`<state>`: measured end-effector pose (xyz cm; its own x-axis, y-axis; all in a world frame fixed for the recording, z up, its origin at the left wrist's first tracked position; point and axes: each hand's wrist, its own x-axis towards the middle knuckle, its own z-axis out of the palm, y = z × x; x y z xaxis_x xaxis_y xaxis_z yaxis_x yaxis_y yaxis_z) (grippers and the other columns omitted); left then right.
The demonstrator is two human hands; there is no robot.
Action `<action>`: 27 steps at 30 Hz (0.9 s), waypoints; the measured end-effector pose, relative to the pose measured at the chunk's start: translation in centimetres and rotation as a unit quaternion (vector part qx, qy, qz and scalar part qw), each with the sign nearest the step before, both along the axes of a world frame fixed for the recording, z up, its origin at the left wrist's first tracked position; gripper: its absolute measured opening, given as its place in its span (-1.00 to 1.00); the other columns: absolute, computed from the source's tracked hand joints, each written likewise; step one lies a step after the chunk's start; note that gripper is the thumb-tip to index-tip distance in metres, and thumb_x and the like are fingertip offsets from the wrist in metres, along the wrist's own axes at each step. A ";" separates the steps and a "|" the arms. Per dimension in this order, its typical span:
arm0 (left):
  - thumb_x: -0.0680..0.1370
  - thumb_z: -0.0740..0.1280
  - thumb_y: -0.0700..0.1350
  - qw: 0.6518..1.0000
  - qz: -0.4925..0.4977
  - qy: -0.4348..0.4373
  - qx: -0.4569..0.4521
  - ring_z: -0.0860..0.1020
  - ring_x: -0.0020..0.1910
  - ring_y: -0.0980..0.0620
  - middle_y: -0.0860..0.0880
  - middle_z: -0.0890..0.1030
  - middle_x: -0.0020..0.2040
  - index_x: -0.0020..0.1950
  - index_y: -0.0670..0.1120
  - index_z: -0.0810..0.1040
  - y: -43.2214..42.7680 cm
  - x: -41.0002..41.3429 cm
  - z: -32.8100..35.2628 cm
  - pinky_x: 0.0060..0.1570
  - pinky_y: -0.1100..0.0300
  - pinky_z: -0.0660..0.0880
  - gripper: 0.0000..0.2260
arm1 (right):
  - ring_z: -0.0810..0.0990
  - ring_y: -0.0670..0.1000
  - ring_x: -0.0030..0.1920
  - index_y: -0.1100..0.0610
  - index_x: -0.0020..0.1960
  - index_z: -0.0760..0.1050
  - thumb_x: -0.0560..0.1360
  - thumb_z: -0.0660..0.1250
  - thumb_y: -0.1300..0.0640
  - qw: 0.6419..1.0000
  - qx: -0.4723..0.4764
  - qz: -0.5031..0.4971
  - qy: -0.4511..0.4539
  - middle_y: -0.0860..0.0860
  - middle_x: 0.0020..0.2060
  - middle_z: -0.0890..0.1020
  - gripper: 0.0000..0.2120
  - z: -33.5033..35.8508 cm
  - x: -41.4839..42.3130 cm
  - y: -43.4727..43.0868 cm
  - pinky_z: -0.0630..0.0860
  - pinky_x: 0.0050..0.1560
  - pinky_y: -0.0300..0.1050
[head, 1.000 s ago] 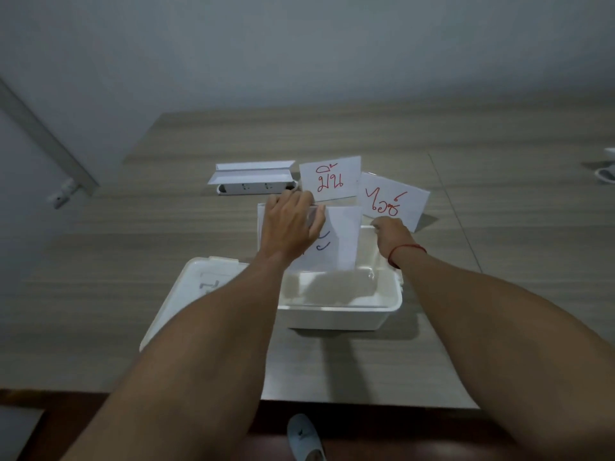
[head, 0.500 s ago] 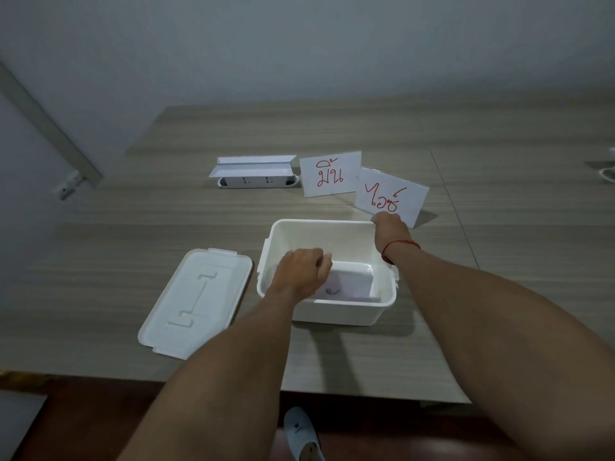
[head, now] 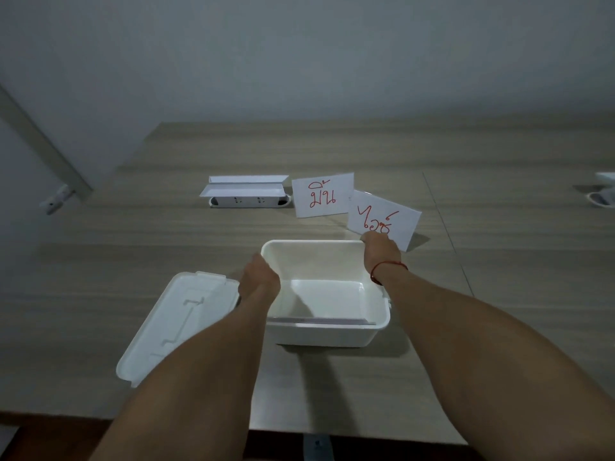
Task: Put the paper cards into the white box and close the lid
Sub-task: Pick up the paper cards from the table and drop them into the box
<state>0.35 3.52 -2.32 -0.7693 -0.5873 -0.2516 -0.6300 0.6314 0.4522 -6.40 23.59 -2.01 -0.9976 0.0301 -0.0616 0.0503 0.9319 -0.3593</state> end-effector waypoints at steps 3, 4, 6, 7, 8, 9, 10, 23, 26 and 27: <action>0.62 0.12 -0.22 1.000 -0.008 0.012 0.014 0.51 0.25 -0.23 -0.22 0.53 0.27 0.33 -0.19 0.39 -0.2 -2.5 0.1 0.16 -0.05 0.46 -0.72 | 0.57 0.23 0.20 0.20 0.26 0.50 0.56 0.11 0.39 1.000 -0.012 -0.009 -0.001 0.21 0.19 0.59 -0.65 0.2 -2.5 -0.2 0.49 0.20 0.00; 0.62 0.12 -0.22 1.000 -0.007 0.013 0.021 0.50 0.25 -0.23 -0.23 0.53 0.27 0.33 -0.20 0.39 -0.1 -3.5 0.4 0.17 -0.04 0.45 -0.72 | 0.56 0.23 0.21 0.20 0.27 0.50 0.56 0.10 0.39 1.000 -0.018 -0.012 0.000 0.21 0.20 0.58 -0.63 0.2 -3.4 -0.3 0.49 0.21 0.01; 0.62 0.12 -0.23 1.000 -0.003 0.008 0.028 0.50 0.26 -0.23 -0.23 0.52 0.27 0.33 -0.20 0.38 -0.2 -5.7 0.6 0.17 -0.03 0.45 -0.71 | 0.56 0.24 0.22 0.17 0.28 0.50 0.53 0.10 0.40 0.999 -0.027 -0.018 -0.004 0.21 0.20 0.59 -0.60 0.2 -5.4 -0.5 0.48 0.21 0.02; 0.61 0.13 -0.23 1.000 -0.001 0.007 0.029 0.50 0.25 -0.23 -0.23 0.52 0.27 0.33 -0.19 0.38 -0.3 -6.7 0.6 0.17 -0.03 0.45 -0.71 | 0.55 0.24 0.22 0.16 0.28 0.50 0.52 0.11 0.38 0.999 -0.032 -0.017 -0.010 0.20 0.20 0.58 -0.59 0.2 -6.3 -0.7 0.48 0.21 0.04; 0.61 0.13 -0.23 1.000 0.001 0.007 0.028 0.51 0.24 -0.23 -0.22 0.52 0.27 0.33 -0.17 0.38 -0.5 -7.7 0.6 0.17 -0.03 0.46 -0.71 | 0.55 0.24 0.22 0.15 0.26 0.52 0.52 0.12 0.35 0.999 -0.041 -0.019 -0.013 0.19 0.20 0.58 -0.62 0.3 -7.2 -0.9 0.48 0.20 0.05; 0.60 0.13 -0.22 1.000 0.003 0.011 0.027 0.52 0.23 -0.23 -0.22 0.53 0.26 0.34 -0.16 0.38 -0.6 -8.5 0.5 0.15 -0.03 0.46 -0.70 | 0.54 0.25 0.22 0.17 0.20 0.55 0.52 0.13 0.30 0.998 -0.058 -0.027 -0.007 0.19 0.17 0.59 -0.67 0.5 -8.0 -1.0 0.49 0.16 0.05; 0.60 0.13 -0.21 1.000 0.006 0.016 0.026 0.53 0.21 -0.24 -0.21 0.54 0.24 0.34 -0.14 0.38 -0.7 -9.2 0.3 0.13 -0.03 0.47 -0.69 | 0.53 0.25 0.21 0.20 0.12 0.58 0.52 0.14 0.25 0.996 -0.077 -0.042 0.015 0.19 0.14 0.59 -0.71 0.7 -8.9 -1.0 0.48 0.14 0.05; 0.66 0.01 -0.05 0.995 -0.015 0.076 -0.067 0.59 0.03 -0.21 -0.23 0.61 0.07 0.23 -0.19 0.44 -1.1 -10.2 -2.0 0.00 -0.02 0.51 -0.68 | 0.51 0.19 0.29 0.16 0.26 0.51 0.57 0.18 0.24 0.993 -0.004 -0.112 -0.031 0.18 0.27 0.55 -0.70 -0.7 -11.6 3.7 0.38 0.28 0.02; 0.66 -0.01 -0.05 0.996 -0.017 0.067 -0.061 0.57 0.07 -0.24 -0.24 0.59 0.10 0.23 -0.20 0.44 -1.1 -10.0 -1.7 0.01 -0.03 0.47 -0.66 | 0.54 0.19 0.25 0.20 0.24 0.49 0.57 0.17 0.28 0.996 0.016 -0.093 0.003 0.20 0.22 0.58 -0.73 -0.7 -10.5 3.6 0.41 0.23 -0.01; 0.66 -0.01 -0.05 0.996 -0.022 0.061 -0.058 0.56 0.08 -0.25 -0.25 0.58 0.11 0.24 -0.19 0.43 -1.2 -9.9 -1.6 0.02 -0.02 0.46 -0.67 | 0.56 0.19 0.23 0.20 0.22 0.49 0.58 0.16 0.28 0.995 0.029 -0.089 0.022 0.20 0.20 0.60 -0.74 -0.3 -10.3 3.6 0.41 0.21 -0.01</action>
